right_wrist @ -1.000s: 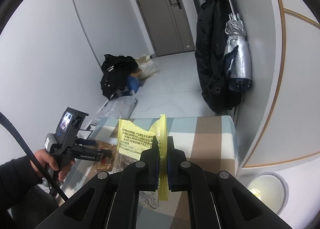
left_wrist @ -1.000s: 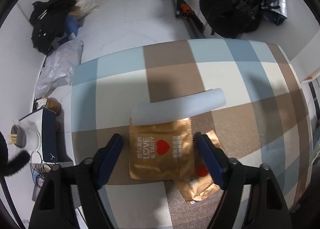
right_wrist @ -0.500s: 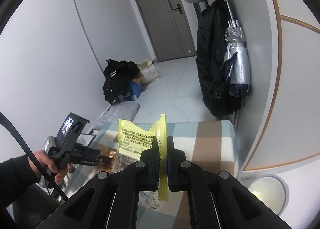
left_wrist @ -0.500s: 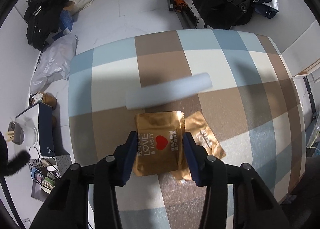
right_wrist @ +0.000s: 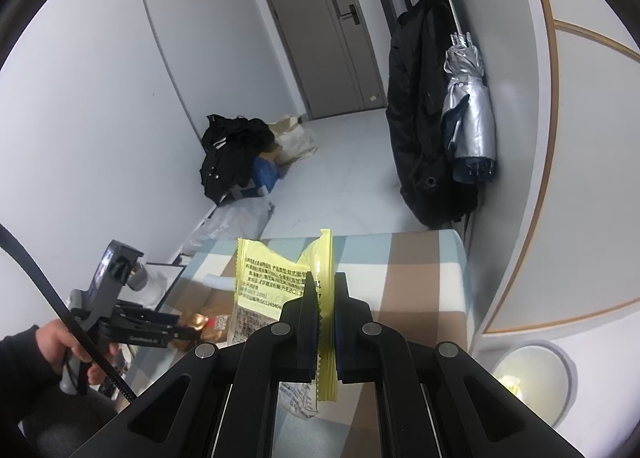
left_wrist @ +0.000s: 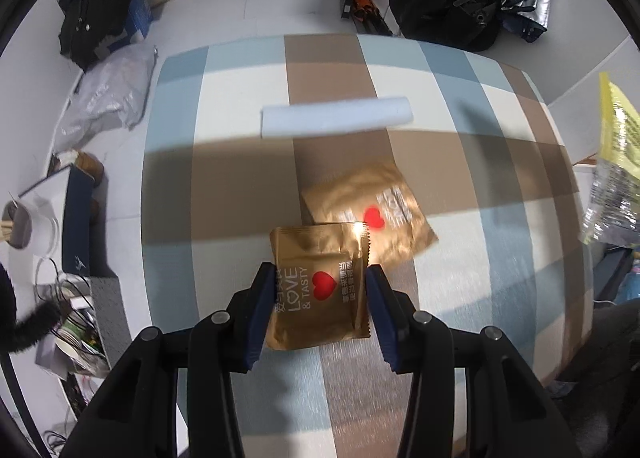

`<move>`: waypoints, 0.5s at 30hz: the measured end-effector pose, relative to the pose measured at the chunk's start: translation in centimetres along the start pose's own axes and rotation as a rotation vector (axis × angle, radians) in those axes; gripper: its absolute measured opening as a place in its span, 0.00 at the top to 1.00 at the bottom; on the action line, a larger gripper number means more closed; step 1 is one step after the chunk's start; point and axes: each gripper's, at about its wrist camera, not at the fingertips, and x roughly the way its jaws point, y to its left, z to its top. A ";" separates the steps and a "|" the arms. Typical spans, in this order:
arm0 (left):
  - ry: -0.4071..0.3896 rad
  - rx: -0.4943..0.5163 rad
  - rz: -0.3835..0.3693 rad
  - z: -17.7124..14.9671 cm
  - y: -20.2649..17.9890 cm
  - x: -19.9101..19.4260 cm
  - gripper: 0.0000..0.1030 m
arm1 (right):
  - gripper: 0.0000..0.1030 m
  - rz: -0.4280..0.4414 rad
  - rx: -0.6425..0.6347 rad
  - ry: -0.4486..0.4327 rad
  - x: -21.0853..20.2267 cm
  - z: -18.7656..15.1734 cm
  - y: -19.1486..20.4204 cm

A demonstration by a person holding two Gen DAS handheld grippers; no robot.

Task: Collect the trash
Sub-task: 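Grasp a gold LOVE & TASTY packet with the left tool while the right tool holds the wrapper, then carry the gold packet and snack wrapper over the bin with both tools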

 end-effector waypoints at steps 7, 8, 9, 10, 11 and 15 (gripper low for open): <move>-0.059 -0.024 -0.100 -1.4 0.2 -3.1 0.61 | 0.95 -0.022 0.011 0.043 0.1 -1.1 -0.1; -0.078 -0.026 -0.111 -1.6 0.0 -3.7 0.61 | 0.95 -0.022 0.014 0.045 0.1 -1.3 -0.1; -0.096 -0.025 -0.119 -1.7 -0.2 -4.1 0.61 | 0.95 -0.021 0.029 0.052 0.0 -1.4 -0.2; -0.120 -0.024 -0.133 -1.9 -0.6 -4.8 0.61 | 0.95 -0.020 0.041 0.054 -0.1 -1.6 -0.2; -0.139 -0.026 -0.145 -2.1 -0.8 -5.3 0.61 | 0.95 -0.023 0.057 0.053 -0.3 -1.8 -0.2; -0.238 -0.016 -0.204 -2.5 -2.6 -8.2 0.61 | 0.95 -0.028 0.099 0.048 -1.1 -2.1 -0.4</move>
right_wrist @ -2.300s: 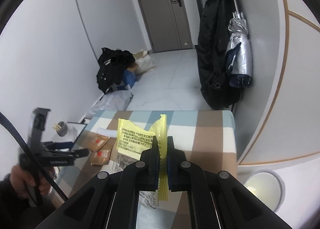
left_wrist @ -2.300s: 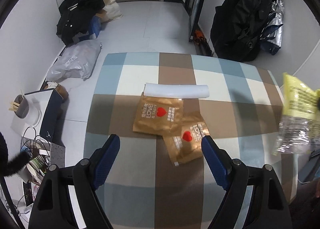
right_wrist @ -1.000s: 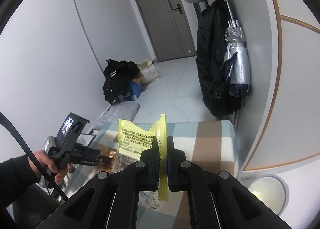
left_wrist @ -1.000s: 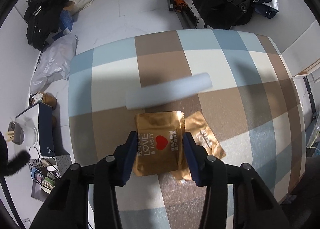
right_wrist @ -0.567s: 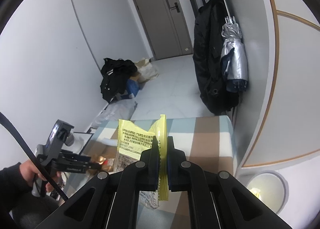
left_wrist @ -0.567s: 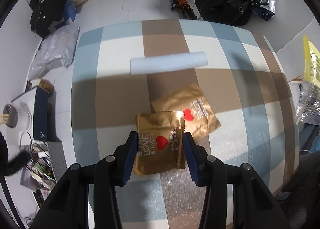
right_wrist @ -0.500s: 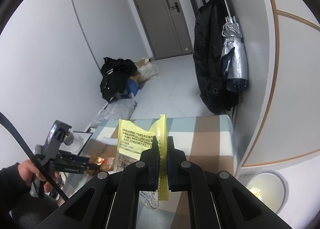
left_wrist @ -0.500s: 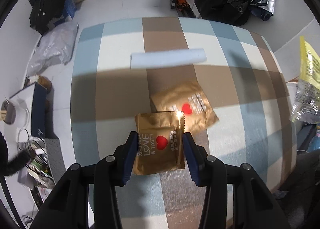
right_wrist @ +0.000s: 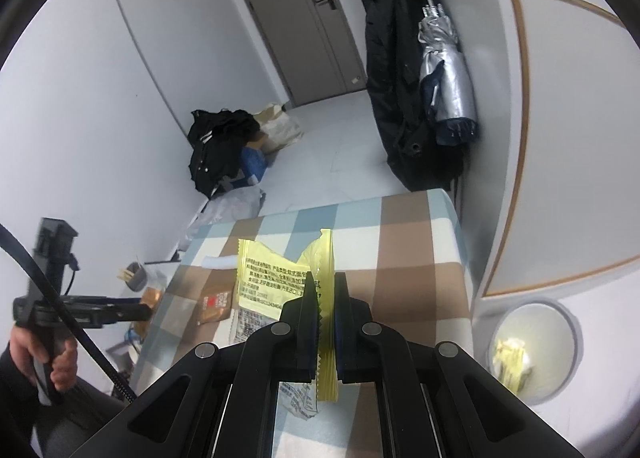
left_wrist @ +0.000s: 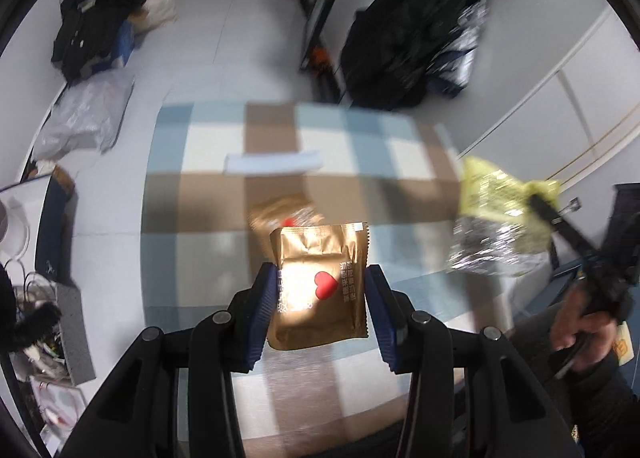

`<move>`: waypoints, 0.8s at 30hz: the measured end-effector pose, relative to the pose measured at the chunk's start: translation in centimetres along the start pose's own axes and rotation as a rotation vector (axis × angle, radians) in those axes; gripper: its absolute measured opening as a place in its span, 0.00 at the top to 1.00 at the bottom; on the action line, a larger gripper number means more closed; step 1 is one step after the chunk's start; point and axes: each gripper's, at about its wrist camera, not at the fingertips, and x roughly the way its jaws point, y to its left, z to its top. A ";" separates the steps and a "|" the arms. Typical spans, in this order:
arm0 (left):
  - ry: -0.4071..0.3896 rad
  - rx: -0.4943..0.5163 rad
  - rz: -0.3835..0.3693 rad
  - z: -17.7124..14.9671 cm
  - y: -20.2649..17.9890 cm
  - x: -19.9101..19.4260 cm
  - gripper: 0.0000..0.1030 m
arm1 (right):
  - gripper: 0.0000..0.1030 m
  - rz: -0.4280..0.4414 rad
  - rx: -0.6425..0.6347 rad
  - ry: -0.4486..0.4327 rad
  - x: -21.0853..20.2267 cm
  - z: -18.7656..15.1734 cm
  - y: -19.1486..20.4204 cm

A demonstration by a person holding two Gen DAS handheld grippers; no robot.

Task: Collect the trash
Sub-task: 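Carry the gold packet and snack wrapper over the bin with both tools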

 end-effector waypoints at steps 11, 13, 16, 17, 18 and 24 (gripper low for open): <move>-0.242 0.121 -0.067 1.0 -7.9 -5.4 0.61 | 0.95 -0.022 0.052 -0.150 -7.9 1.7 -2.1; -0.261 0.139 -0.088 1.3 -9.3 -5.7 0.61 | 0.95 -0.028 0.058 -0.172 -9.4 2.2 -3.0; -0.284 0.166 -0.118 1.8 -11.5 -5.8 0.61 | 0.95 -0.068 0.078 -0.199 -11.5 3.1 -4.9; -0.286 0.172 -0.135 2.1 -12.3 -5.5 0.61 | 0.95 -0.079 0.079 -0.205 -11.9 3.2 -5.2; -0.285 0.177 -0.155 2.3 -13.0 -5.2 0.61 | 0.95 -0.105 0.078 -0.224 -12.9 3.4 -6.0; -0.257 0.237 -0.230 3.5 -17.8 -2.7 0.61 | 0.95 -0.189 0.078 -0.303 -16.9 4.1 -9.5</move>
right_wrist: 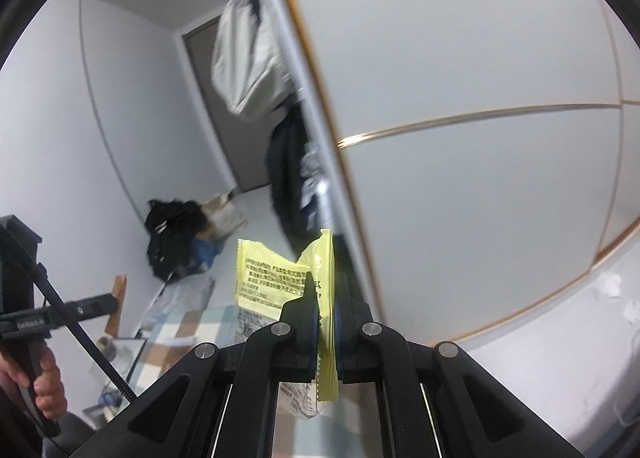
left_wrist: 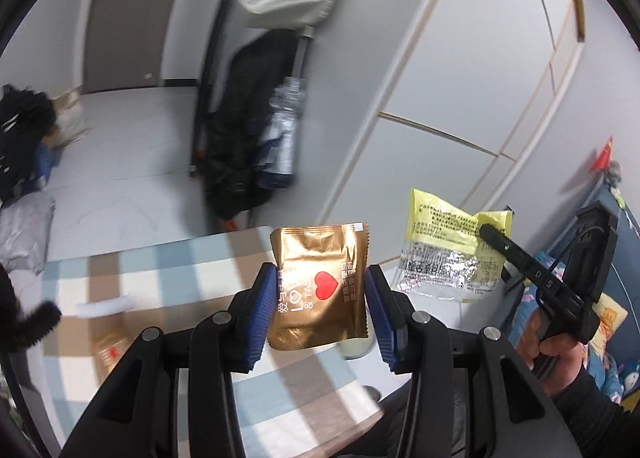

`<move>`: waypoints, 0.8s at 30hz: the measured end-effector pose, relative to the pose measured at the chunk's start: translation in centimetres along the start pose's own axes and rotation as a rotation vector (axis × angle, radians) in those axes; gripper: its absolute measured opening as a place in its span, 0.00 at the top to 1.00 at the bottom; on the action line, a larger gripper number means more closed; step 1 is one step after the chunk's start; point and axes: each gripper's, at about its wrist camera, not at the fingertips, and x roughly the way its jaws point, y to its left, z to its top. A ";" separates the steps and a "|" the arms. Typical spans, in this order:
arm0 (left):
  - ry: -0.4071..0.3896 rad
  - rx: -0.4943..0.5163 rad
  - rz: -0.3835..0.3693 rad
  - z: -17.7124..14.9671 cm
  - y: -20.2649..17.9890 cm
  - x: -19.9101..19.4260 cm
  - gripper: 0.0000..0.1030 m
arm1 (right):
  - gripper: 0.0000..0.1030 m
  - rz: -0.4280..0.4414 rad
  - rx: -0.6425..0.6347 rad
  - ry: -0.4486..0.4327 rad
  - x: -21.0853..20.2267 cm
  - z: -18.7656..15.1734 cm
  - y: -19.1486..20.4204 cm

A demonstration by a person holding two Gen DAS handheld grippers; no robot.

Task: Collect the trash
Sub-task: 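Carry the gold packet and snack wrapper over the bin with both tools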

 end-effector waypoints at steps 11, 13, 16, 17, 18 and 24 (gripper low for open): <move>0.108 0.078 -0.074 0.4 -5.7 8.7 0.61 | 0.95 -0.167 0.138 0.001 -0.7 -1.0 -9.9; 0.145 0.091 -0.085 0.2 -6.4 10.6 0.61 | 0.95 -0.205 0.175 0.020 -0.1 -1.7 -12.0; 0.211 0.107 -0.104 -0.5 -7.4 14.0 0.61 | 0.95 -0.250 0.222 0.057 1.0 -3.2 -14.8; 0.228 0.108 -0.112 -0.8 -7.7 14.8 0.61 | 0.95 -0.261 0.235 0.075 1.2 -3.9 -15.8; 0.256 0.111 -0.123 -1.1 -8.0 16.1 0.61 | 0.95 -0.264 0.243 0.091 1.6 -4.3 -16.4; 0.404 0.115 -0.144 -2.8 -9.1 22.4 0.61 | 0.95 -0.318 0.318 0.237 5.6 -8.8 -21.8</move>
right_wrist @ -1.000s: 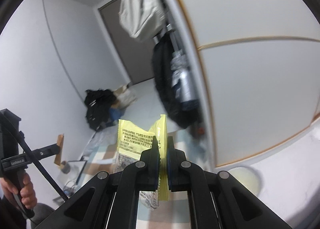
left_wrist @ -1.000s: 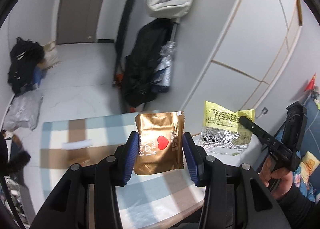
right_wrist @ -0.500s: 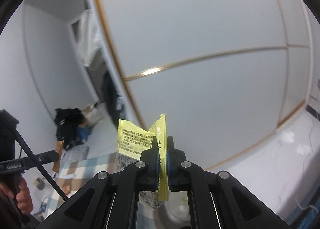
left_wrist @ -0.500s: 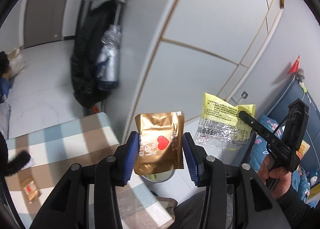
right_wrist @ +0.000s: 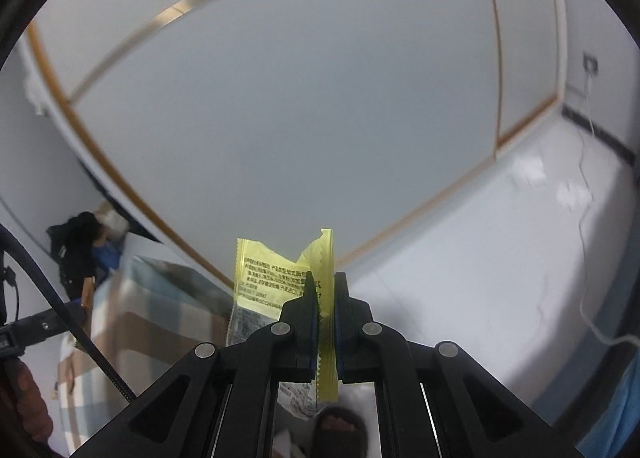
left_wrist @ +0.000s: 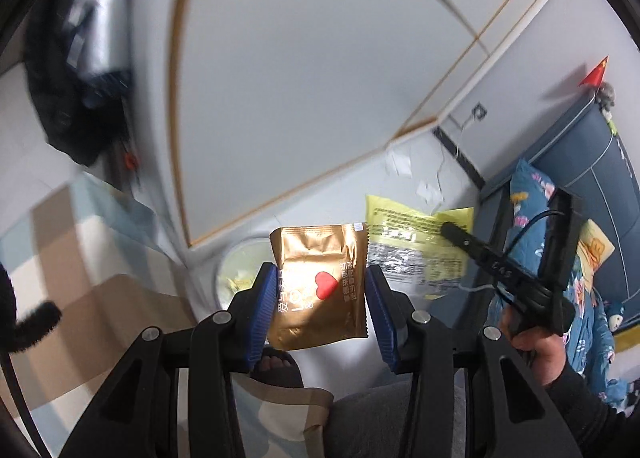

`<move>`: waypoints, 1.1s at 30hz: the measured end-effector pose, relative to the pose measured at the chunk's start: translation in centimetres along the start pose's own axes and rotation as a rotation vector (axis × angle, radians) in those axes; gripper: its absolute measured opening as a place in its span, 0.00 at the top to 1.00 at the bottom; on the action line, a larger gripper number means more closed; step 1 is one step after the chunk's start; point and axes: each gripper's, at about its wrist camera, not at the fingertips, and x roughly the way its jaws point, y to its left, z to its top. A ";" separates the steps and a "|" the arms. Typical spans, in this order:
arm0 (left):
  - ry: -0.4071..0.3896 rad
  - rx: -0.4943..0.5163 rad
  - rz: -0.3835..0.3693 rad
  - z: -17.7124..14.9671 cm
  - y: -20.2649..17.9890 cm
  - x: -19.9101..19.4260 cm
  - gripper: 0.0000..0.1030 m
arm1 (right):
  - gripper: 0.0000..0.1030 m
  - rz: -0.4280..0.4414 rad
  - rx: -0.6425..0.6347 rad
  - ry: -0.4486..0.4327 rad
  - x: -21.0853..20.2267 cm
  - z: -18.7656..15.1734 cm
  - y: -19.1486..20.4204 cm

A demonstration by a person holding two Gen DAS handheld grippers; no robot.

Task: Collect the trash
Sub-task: 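Carry the gold packet and snack wrapper over the bin with both tools, then open the right tool over the bin to drop the snack wrapper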

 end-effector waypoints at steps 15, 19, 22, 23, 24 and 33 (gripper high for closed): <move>0.133 -0.084 0.011 0.9 1.3 6.6 0.61 | 0.92 0.018 0.050 0.338 14.0 -4.2 -2.6; 0.158 -0.109 0.018 0.9 1.9 7.3 0.61 | 0.91 0.029 0.046 0.401 17.0 -4.9 -2.2; 0.166 -0.120 0.014 0.9 1.9 7.7 0.61 | 0.90 0.047 0.048 0.437 18.6 -5.5 -1.8; 0.169 -0.120 0.015 0.9 1.8 7.8 0.61 | 0.87 0.051 0.047 0.448 19.0 -5.7 -1.7; 0.169 -0.120 0.009 0.9 1.7 7.8 0.61 | 0.80 0.059 0.048 0.456 19.2 -5.9 -1.6; 0.190 -0.137 0.015 1.2 2.0 9.5 0.61 | 0.66 0.067 0.106 0.431 18.4 -6.6 -2.1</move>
